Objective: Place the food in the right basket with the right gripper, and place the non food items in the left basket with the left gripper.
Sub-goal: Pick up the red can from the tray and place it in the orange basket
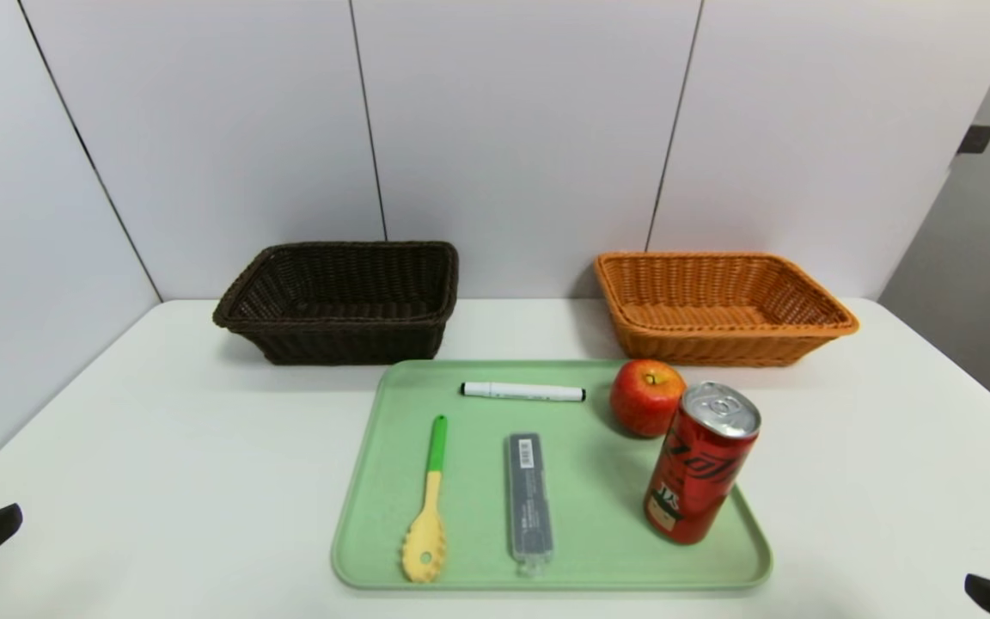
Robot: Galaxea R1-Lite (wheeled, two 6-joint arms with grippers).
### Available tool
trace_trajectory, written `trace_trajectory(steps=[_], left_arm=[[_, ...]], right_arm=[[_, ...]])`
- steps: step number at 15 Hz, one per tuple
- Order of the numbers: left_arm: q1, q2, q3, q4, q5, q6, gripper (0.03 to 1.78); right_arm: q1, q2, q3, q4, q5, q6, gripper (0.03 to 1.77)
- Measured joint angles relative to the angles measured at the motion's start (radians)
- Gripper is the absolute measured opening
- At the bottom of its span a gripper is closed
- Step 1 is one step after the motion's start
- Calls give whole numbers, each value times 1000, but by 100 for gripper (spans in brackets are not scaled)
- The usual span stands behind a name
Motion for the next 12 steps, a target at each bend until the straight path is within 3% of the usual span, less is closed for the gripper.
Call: trace_trajectory(steps=[6,9,12], left_arm=[[-19,56,112,-234,-14,30,169],[-22,93,127,-275,-54,30,169],[-22,142,141,-346,-55,32,169]], right_arm=[[89,27,224,-336,-3,-21,171],[109,70,262,-395,-4,-47,171],[127,141,293,-504,-23,-49,171]])
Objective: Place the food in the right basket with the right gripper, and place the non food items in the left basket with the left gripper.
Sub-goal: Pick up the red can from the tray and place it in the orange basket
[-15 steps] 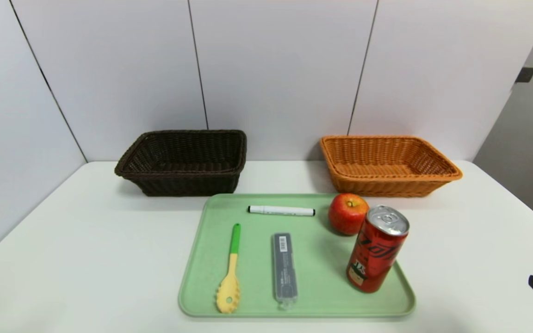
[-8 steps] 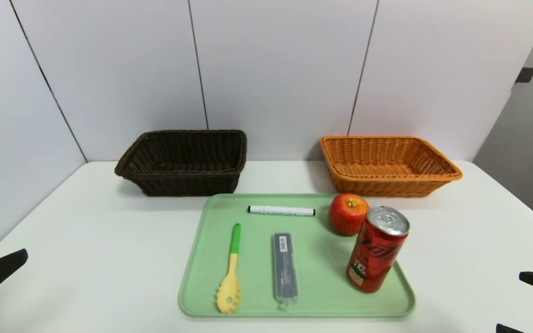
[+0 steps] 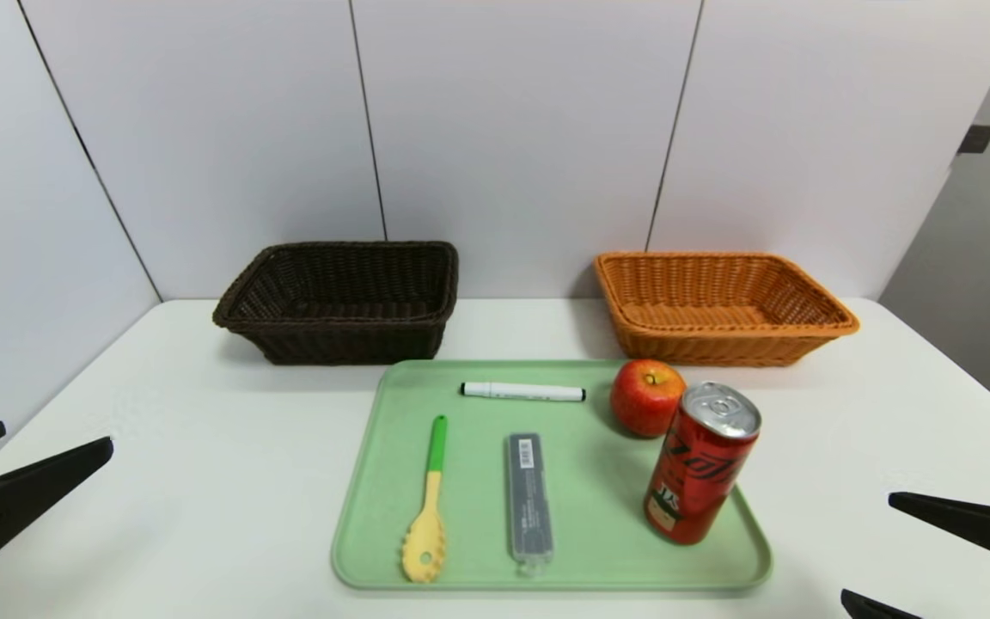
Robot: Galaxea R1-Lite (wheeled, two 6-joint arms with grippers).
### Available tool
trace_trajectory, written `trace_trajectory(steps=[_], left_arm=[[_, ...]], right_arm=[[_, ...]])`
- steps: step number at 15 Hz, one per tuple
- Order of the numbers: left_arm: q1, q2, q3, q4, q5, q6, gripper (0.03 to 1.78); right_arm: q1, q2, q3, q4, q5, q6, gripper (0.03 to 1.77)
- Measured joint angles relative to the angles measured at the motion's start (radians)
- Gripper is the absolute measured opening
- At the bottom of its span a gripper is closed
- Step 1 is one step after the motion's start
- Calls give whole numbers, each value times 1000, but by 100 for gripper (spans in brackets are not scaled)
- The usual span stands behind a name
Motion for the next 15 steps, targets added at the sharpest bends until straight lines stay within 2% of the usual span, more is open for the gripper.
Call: trace_trajectory(steps=[3,6,12,15], left_arm=[[-1,39,48,-104,4,1,169],[-1,51,58,-79,4,3,169],[-3,51,53,-70,-4,6,169],[-5,51,45,-70,-5,5,169]], right_arm=[[33,90,33,-130,-24,0,171],[76,192,42,-243,-63,2,171],[99,368,49,-430,-75,6,171],[117,471,54,-551,-106,7,171]])
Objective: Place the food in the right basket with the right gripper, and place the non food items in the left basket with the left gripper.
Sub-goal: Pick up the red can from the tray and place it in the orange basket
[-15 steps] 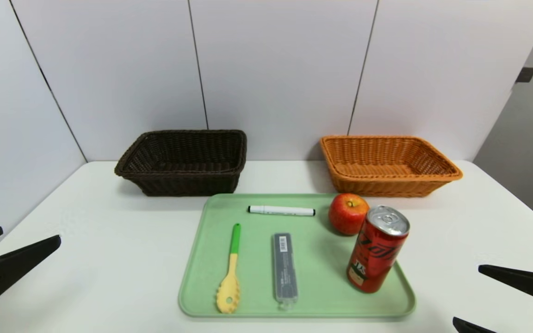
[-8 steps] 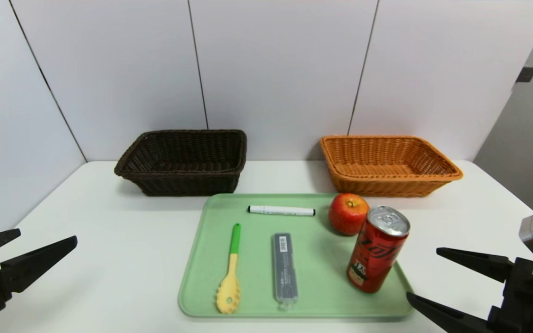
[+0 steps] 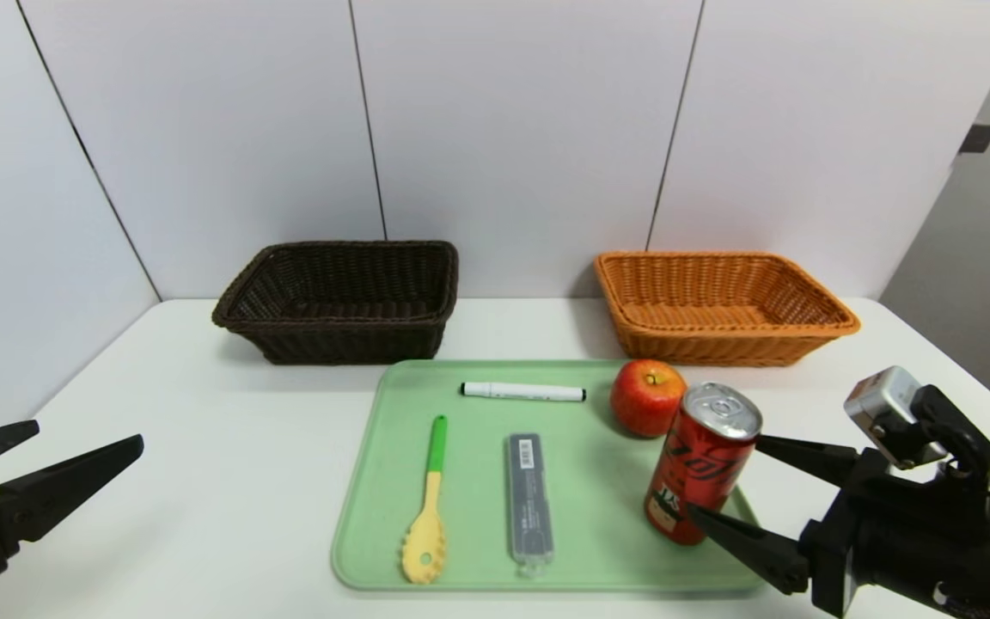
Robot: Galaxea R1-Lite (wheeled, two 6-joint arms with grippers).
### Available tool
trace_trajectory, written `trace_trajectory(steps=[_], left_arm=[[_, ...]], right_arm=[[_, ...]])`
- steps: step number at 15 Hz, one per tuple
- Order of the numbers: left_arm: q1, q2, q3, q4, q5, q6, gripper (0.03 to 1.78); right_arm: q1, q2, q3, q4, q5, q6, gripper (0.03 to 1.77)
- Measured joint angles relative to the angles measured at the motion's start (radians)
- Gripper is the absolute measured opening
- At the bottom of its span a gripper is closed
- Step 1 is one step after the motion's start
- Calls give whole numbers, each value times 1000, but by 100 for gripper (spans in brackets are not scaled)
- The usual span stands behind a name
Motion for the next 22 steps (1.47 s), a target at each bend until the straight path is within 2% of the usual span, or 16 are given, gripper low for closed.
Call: trace_trajectory(steps=[2,7,14,19,22], left_arm=[[1,0,-10,0,1,0,169],[0,0,-23,1,0,0,169],[0,1,-17,3,0,-10,169],[0,0,-14,4,0,-10,169],[0,0,-14,5,0,-10,169]], right_arm=[[15,66,7,-96,-27,2,171],[26,182,8,-246,-77,3,171],[47,223,8,-265,-79,27,171],[49,274,13,-384,-111,25,171],[49,296,14,-394,-115,26,171]])
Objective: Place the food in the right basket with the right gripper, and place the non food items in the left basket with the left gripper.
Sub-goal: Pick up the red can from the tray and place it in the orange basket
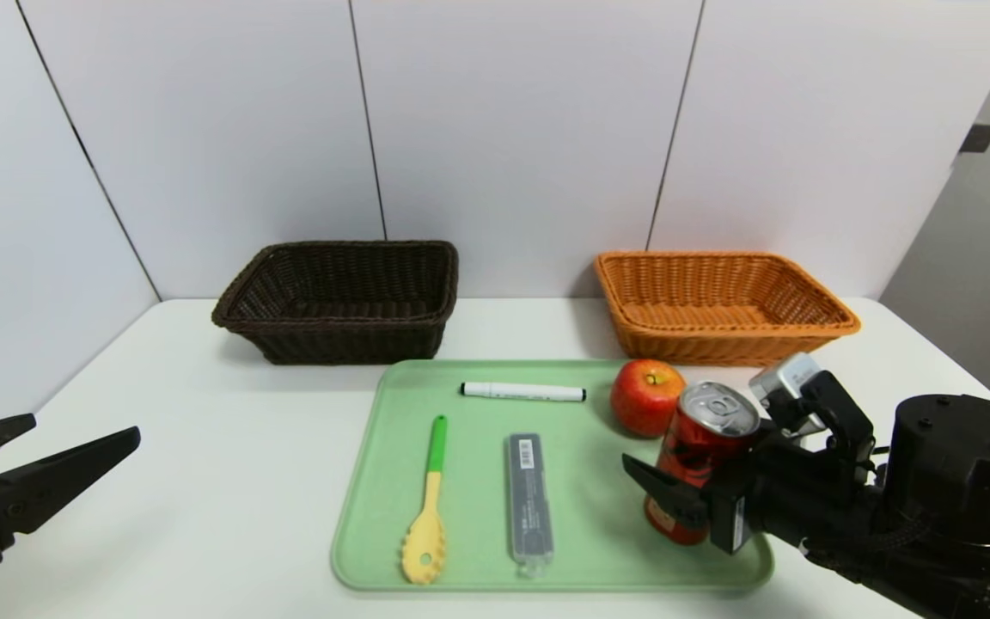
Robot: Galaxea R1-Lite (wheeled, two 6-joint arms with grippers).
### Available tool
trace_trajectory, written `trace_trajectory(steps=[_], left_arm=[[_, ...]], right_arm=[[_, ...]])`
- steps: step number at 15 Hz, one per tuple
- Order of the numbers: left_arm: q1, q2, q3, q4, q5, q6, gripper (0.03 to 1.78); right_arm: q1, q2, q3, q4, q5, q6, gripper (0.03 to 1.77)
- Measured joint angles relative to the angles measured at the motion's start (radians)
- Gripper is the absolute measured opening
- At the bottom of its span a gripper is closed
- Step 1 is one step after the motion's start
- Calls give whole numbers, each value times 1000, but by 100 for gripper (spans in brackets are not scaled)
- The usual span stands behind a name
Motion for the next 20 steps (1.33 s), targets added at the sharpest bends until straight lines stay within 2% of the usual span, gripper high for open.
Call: trace_trajectory(steps=[5,10,17,20], left_arm=[[0,-1,1,0,0,-1,169],[1,-4,6,0,0,-1,169],[1,-5,-2,-2,0,-1,169],[0,-5,-9,0,-1,0,169]], right_arm=[[0,6,1,0,0,0,171],[6,1,7,-1,1,-3,101],[10,-48,9,23,4,7,99],[4,-94,-62,119,1,35,99]])
